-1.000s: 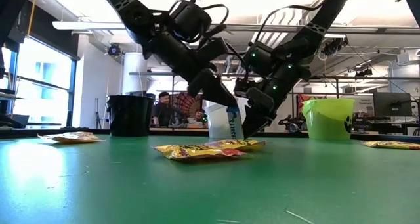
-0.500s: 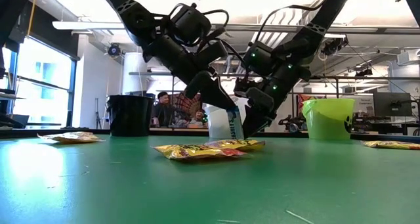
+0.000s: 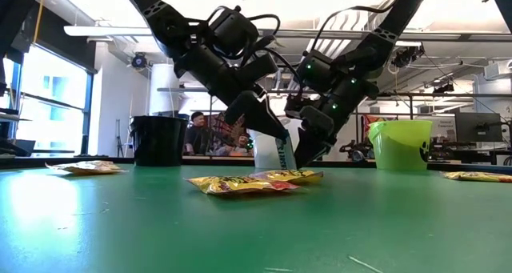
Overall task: Sort candy by brand, put in halloween buckets
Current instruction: Put the white candy into the white bucket
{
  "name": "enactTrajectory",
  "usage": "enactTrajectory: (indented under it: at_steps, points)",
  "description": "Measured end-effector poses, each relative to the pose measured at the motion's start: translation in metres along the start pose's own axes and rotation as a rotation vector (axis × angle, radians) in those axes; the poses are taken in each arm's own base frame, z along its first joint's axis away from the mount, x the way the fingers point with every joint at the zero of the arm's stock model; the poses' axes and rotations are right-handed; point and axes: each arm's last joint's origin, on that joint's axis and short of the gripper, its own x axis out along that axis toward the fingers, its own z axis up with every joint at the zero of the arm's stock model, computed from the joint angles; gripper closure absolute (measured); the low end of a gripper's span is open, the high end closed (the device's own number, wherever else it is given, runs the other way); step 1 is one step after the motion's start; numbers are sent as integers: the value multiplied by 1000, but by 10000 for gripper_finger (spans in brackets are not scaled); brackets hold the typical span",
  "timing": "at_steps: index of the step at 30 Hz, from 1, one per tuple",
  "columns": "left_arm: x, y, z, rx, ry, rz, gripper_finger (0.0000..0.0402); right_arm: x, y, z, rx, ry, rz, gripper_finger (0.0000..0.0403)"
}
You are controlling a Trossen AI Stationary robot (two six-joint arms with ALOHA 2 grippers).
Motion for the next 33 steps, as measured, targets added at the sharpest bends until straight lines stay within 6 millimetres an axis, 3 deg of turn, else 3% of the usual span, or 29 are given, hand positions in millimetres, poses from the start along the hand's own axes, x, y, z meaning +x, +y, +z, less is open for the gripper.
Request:
enactTrajectory:
  at_steps: [11,20,26,33]
  points:
    - [0,0,0,0,-1,-1,394,0,0,0,-1,-2,0,403]
    - [-1,-1,-1,-56,15,-10,401,-1,0,1,-1,-5,-14,402]
    - [-14,2,5,-96,29,0,401,-23,3,10,18,-47,-43,402]
    - [-42,25,12,-192,27,88,401,-58,11,23,49,-127,-87,402]
